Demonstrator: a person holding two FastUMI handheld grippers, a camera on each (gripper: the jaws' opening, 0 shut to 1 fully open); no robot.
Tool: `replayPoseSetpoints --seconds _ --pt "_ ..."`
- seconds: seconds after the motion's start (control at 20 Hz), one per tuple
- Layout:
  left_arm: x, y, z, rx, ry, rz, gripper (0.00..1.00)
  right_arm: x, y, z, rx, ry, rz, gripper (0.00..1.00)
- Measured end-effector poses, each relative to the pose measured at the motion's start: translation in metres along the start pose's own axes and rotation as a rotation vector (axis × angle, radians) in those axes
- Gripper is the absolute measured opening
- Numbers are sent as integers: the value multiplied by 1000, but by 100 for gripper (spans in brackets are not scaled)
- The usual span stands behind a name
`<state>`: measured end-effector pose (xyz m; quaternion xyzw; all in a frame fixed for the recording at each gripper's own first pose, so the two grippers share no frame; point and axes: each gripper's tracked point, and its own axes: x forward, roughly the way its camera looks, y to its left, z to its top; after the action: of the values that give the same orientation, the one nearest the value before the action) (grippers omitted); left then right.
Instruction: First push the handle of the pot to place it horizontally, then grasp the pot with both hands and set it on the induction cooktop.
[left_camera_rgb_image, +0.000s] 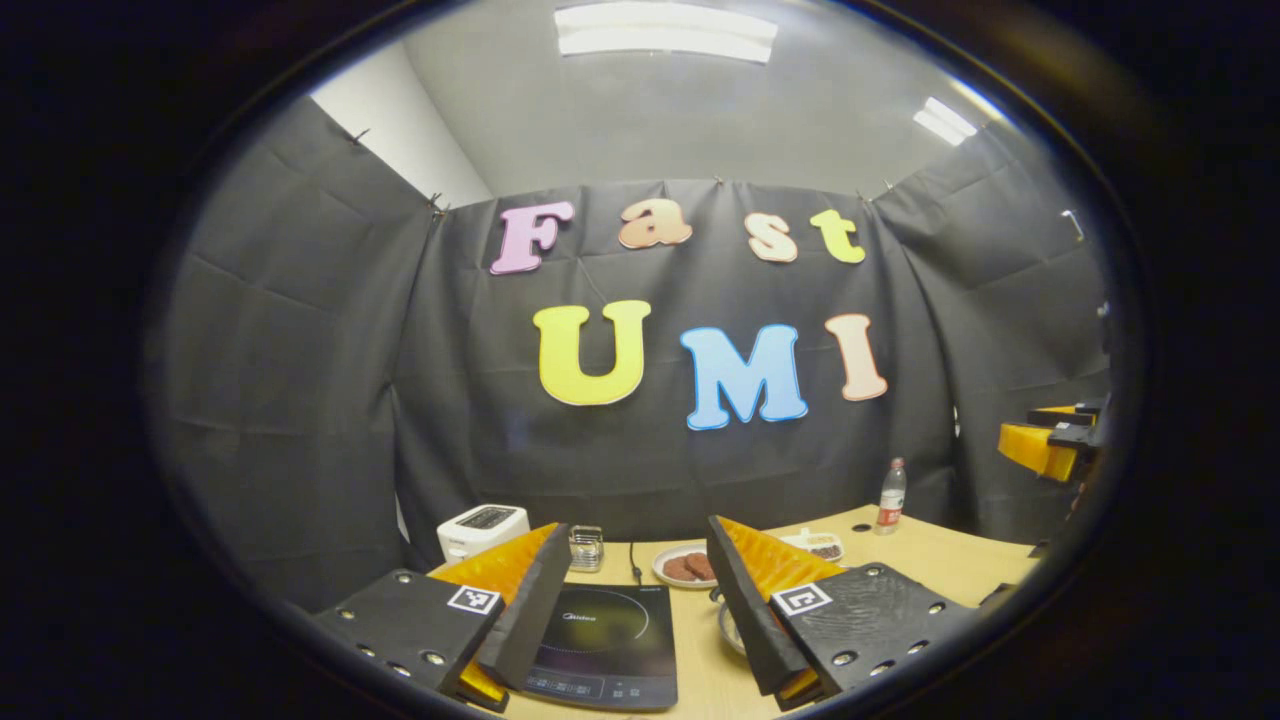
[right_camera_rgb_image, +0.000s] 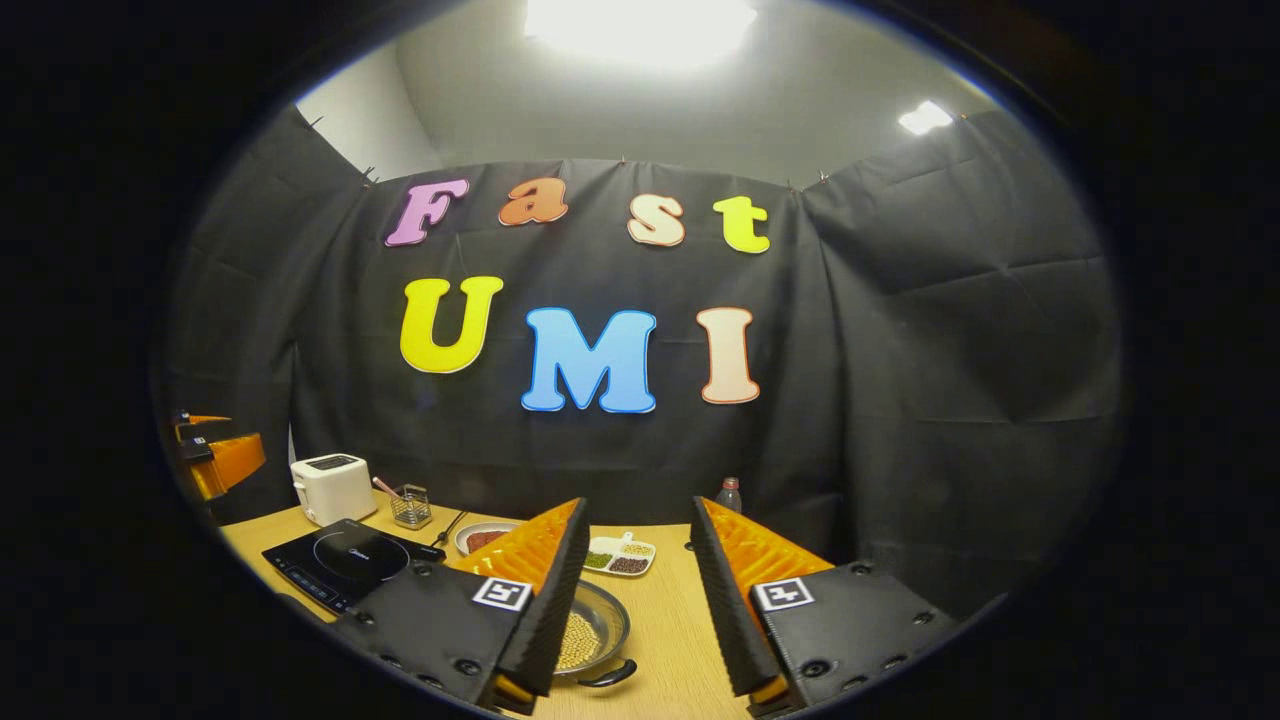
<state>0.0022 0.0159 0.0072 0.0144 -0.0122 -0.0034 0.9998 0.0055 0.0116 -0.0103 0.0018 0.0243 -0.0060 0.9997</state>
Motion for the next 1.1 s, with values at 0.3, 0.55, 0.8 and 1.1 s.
replayPoseSetpoints --seconds 0.3,0.55,0.8,1.1 --pt "0 12 1 0 -9 2 83 0 16 -7 8 33 25 28" --pt "2 28 -2 -8 -12 8 83 -2 38 -18 -2 64 57 5" --pt "2 49 -8 -18 -9 15 83 -3 75 -50 -13 169 172 3" --pt "0 83 -17 -23 -11 31 83 -11 111 -103 -23 327 253 6"
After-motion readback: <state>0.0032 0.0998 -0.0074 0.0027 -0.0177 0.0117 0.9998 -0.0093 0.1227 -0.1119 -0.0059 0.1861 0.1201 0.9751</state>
